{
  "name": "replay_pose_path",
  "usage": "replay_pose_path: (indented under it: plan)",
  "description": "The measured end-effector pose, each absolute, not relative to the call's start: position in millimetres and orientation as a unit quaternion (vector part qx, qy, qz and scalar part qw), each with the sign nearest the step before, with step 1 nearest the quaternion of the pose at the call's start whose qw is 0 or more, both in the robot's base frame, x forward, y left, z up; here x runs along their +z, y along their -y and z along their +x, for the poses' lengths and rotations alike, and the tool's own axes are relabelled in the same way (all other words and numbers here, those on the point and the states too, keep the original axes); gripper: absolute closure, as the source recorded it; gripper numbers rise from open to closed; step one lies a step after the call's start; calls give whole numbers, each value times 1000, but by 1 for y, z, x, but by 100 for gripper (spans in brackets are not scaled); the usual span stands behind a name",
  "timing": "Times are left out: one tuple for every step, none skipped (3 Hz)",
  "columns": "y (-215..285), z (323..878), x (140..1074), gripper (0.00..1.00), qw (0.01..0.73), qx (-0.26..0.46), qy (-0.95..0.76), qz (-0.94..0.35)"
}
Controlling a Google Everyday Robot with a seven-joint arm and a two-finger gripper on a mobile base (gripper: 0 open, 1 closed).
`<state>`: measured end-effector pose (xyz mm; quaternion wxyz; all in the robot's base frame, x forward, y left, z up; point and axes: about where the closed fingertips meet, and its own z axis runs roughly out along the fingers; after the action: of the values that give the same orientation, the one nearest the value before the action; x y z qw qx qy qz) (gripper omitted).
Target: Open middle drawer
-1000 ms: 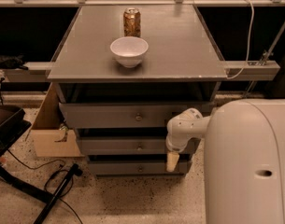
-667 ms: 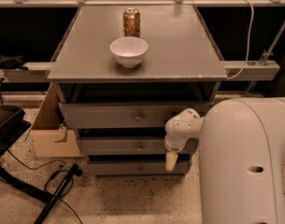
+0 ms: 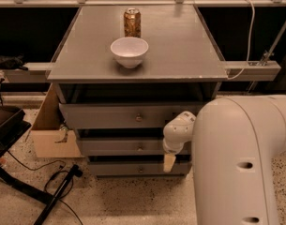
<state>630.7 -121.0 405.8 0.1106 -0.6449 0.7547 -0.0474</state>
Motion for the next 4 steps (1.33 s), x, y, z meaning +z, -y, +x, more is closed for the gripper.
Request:
replay_pose_path:
  plan:
    - [118,629,403,18,113,-46,-756,-643]
    - [120,622,396,42,114,-38,-762,-636]
    - [120,620,399,65,113,-36,-764,-634]
    - [120,620,403,88,113,-36,-764,-634]
